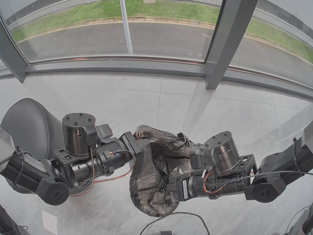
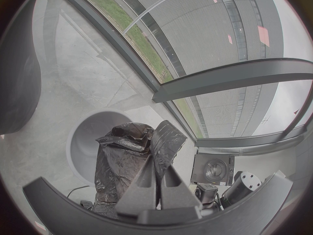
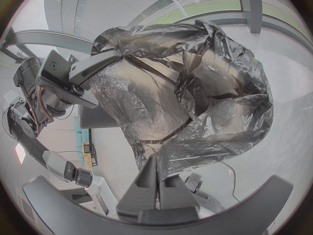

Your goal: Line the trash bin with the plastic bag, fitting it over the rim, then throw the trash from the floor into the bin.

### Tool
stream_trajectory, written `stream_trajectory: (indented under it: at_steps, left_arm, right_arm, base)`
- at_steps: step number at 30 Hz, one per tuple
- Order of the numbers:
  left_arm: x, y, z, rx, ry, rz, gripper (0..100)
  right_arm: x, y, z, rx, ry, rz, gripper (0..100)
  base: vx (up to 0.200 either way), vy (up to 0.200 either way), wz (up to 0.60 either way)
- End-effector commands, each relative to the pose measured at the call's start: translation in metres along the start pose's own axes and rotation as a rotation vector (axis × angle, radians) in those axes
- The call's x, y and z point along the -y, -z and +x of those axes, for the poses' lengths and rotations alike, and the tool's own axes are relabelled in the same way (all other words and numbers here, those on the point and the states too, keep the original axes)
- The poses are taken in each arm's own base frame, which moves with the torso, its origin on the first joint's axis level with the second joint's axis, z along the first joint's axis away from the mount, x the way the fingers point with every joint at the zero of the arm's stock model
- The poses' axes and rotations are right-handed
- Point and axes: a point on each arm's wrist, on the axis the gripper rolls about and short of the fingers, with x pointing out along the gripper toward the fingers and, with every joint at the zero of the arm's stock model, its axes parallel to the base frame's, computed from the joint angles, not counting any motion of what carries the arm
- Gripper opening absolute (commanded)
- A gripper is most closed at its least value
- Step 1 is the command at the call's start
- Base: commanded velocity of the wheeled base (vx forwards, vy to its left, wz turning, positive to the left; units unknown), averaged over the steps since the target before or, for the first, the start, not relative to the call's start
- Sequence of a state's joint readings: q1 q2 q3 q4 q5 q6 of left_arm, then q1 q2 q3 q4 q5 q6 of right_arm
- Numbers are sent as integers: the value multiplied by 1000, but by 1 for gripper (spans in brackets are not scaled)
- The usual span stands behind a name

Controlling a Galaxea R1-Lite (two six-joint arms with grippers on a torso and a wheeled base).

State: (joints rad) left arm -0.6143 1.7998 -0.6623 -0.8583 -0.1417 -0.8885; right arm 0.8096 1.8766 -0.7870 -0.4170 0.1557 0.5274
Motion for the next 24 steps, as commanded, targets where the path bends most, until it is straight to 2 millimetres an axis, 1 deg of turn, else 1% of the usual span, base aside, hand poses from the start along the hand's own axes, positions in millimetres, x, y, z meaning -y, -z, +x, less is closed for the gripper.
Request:
stream_trajectory:
  at_steps: [1,7,11,15,21,24]
  left_arm:
    - [-15,5,14,-15,-34,-7,0]
    - [-21,-2,19,-8,-26,-12,0]
    - [-26,-12,24,19,-33,-15,0]
    - [-31,-17,28,30,-45,-20,0]
    - [-38,-18,36,30,-60,-21,0]
    - [-37,-23,39,42,-50,-18,0]
  right_arm:
    - [10,2,17,-9,19,10,0]
    - [20,-1,34,12,29,4,0]
    - [28,-11,44,33,44,20,0]
    - [30,-15,48,39,45,23,0]
    - [32,-18,49,51,49,27,0]
    - [32,-20,49,60,52,29,0]
  base:
    - [0,0,0]
    - [0,0,0]
    - [0,0,0]
    - [0,0,0]
    - [0,0,0]
    - [0,0,0]
